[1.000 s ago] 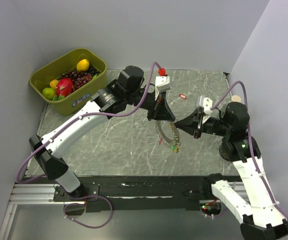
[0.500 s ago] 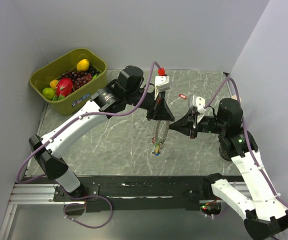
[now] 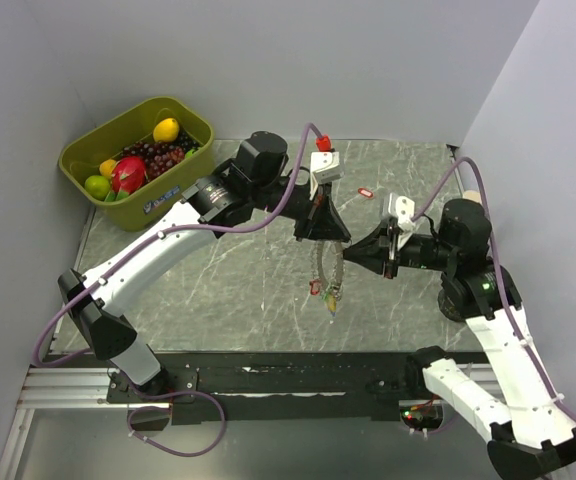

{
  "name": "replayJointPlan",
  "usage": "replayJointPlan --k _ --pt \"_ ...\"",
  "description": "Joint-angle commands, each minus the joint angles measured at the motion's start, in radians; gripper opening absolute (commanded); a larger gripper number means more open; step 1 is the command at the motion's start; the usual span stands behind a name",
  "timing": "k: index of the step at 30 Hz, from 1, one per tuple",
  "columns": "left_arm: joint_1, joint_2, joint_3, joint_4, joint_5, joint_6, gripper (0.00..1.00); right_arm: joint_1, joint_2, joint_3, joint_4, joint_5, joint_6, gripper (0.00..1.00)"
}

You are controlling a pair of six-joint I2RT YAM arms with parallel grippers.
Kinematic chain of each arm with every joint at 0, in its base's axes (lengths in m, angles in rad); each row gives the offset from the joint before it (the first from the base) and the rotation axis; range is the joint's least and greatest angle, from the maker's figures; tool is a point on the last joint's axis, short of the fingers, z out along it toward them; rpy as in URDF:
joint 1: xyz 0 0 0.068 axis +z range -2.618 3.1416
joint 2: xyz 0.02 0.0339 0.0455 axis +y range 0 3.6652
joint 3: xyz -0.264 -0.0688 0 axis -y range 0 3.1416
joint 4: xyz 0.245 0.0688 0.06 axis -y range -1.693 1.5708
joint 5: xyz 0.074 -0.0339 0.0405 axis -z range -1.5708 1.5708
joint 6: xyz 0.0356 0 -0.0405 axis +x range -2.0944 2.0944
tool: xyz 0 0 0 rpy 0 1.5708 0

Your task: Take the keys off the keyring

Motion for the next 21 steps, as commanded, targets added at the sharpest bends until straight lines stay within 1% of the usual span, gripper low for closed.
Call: replayJointPlan --k 1,4,7,9,13,17,18,19,20,21 --pt "-0.006 -0.040 0.014 0.065 0.010 0.007 0.01 -0.011 -0.017 0.076 -0.038 -0.019 -0.056 0.25" --pt "0.002 -0.048 0.014 0.067 0.013 0.005 0.01 -0.025 -0.025 0.087 -0.062 -0.034 -0.079 0.33" --pt "0.008 -0.057 0.007 0.070 0.016 0.002 0.01 -0.042 -0.034 0.104 -0.111 -0.040 -0.107 0.38" --pt "0.011 -0.063 0.002 0.072 0.016 0.002 0.01 -0.070 -0.042 0.118 -0.137 -0.060 -0.116 0.38" --pt "0.017 -0.070 -0.001 0.073 0.019 0.004 0.01 -0.132 -0.052 0.119 -0.156 -0.111 -0.123 0.39" --pt "0.020 -0.073 0.003 0.075 0.025 -0.001 0.01 -0.187 -0.049 0.096 -0.101 -0.168 -0.071 0.38" --pt "0.022 -0.074 0.005 0.073 0.027 -0.001 0.01 -0.196 -0.046 0.090 -0.083 -0.197 -0.033 0.35" --pt "0.022 -0.074 0.007 0.073 0.029 -0.001 0.01 -0.216 -0.042 0.086 -0.029 -0.214 -0.007 0.34" --pt "0.022 -0.074 0.007 0.072 0.029 0.001 0.01 -0.226 -0.028 0.066 0.002 -0.238 0.055 0.33" --pt "0.022 -0.079 0.007 0.073 0.029 -0.001 0.01 -0.229 -0.019 0.057 0.038 -0.289 0.085 0.32"
